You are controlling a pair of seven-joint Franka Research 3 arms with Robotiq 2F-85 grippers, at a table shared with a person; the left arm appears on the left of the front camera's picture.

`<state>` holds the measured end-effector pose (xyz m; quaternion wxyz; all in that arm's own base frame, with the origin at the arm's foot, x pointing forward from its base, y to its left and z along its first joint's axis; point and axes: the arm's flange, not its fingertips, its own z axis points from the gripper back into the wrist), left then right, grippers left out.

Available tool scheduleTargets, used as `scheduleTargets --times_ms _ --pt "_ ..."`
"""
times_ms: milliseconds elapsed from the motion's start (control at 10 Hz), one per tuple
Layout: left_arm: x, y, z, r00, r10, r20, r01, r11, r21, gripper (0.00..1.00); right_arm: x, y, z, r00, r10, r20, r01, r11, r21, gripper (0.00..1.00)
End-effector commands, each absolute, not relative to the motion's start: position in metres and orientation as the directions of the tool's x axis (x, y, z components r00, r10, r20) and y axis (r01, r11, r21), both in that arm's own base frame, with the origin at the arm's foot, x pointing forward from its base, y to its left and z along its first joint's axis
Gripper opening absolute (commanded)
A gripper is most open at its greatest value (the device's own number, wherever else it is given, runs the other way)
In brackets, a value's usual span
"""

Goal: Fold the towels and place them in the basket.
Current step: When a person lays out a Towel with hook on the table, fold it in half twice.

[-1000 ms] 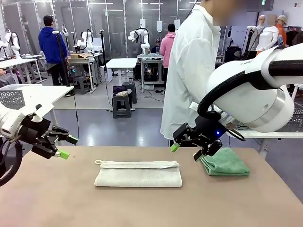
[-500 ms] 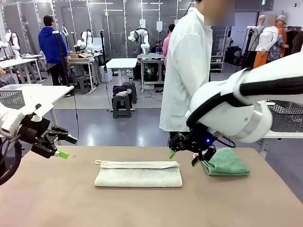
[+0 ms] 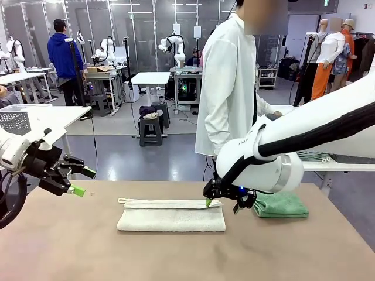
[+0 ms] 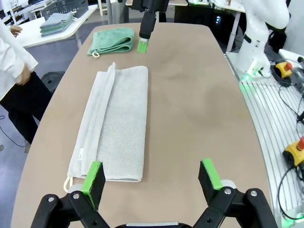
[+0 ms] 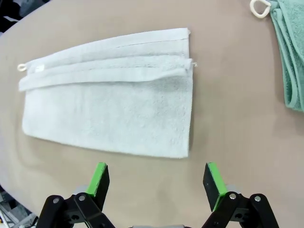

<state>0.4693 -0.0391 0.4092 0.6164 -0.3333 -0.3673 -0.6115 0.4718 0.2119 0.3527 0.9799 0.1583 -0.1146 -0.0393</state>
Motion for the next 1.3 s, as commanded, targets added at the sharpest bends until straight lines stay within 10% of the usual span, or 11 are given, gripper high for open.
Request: scheduleTargets --times_ms 0,1200 --pt "0.468 -0.038 0.412 -0.026 -0.514 0.857 0.999 0.025 0.045 1.00 0.487 0.226 0.347 0.966 -0.136 0.219 0.075 0.961 0.265 1.00" --pt "0.468 -0.038 0.412 -0.026 -0.514 0.857 0.999 0.025 0.045 1.00 0.525 0.252 0.300 0.974 -0.112 0.198 0.089 0.989 0.121 1.00"
